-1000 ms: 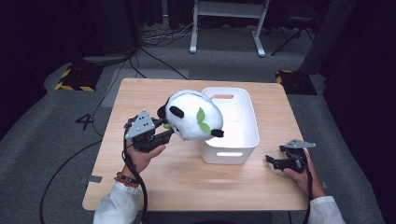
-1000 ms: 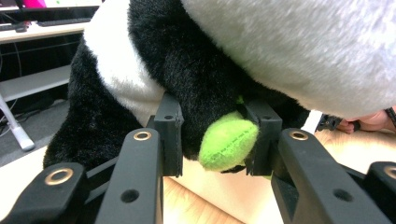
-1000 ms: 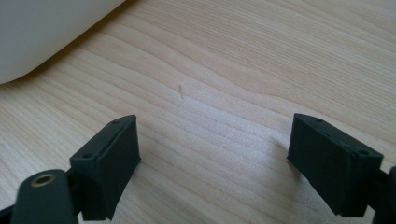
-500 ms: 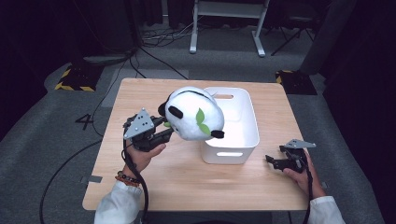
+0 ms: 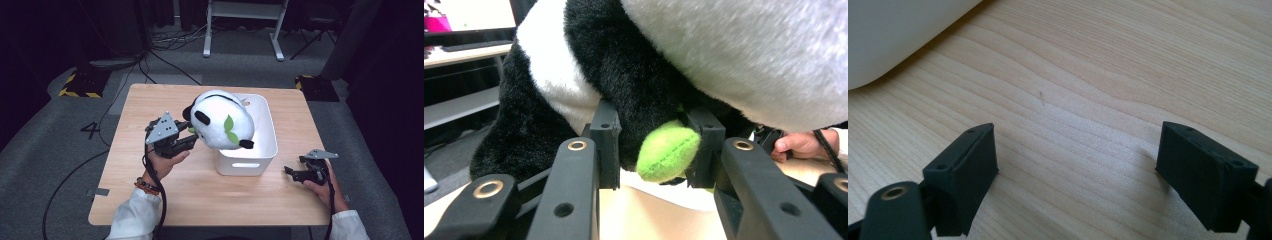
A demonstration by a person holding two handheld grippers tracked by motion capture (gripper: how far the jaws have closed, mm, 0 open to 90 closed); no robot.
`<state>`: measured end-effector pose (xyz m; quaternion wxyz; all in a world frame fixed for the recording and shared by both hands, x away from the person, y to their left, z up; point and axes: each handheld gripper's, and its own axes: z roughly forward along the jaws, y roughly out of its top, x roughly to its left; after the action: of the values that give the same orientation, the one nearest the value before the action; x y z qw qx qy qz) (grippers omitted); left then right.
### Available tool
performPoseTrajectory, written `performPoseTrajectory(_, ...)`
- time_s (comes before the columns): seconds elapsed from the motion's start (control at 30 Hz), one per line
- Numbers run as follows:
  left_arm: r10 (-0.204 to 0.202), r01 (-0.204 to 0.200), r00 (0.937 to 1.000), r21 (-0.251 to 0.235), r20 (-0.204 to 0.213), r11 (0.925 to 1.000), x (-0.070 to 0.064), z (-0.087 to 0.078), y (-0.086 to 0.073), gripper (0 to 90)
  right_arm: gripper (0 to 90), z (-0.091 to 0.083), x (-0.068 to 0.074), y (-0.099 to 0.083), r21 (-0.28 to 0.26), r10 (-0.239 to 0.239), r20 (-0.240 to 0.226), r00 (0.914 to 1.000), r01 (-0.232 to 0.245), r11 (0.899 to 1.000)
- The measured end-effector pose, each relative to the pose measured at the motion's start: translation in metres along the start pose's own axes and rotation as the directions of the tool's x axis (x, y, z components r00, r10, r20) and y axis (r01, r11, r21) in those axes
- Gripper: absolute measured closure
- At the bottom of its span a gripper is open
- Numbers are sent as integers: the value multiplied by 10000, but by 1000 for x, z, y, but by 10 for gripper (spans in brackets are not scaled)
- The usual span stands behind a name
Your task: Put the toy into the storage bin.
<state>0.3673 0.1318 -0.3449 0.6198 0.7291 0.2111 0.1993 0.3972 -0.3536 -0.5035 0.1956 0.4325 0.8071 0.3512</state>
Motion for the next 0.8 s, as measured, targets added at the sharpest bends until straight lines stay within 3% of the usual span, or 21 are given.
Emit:
performPoseTrajectory(0.57, 207, -215, 9964, 99, 816, 9997, -15, 34, 5, 650, 162, 0, 0, 0, -1, 2, -2, 10000, -2, 10000)
performPoseTrajectory(0.8, 63, -83, 9934, 176, 1144, 9998, -21, 45, 1, 650, 162, 0, 0, 0, 0, 6, -2, 10000, -6, 10000)
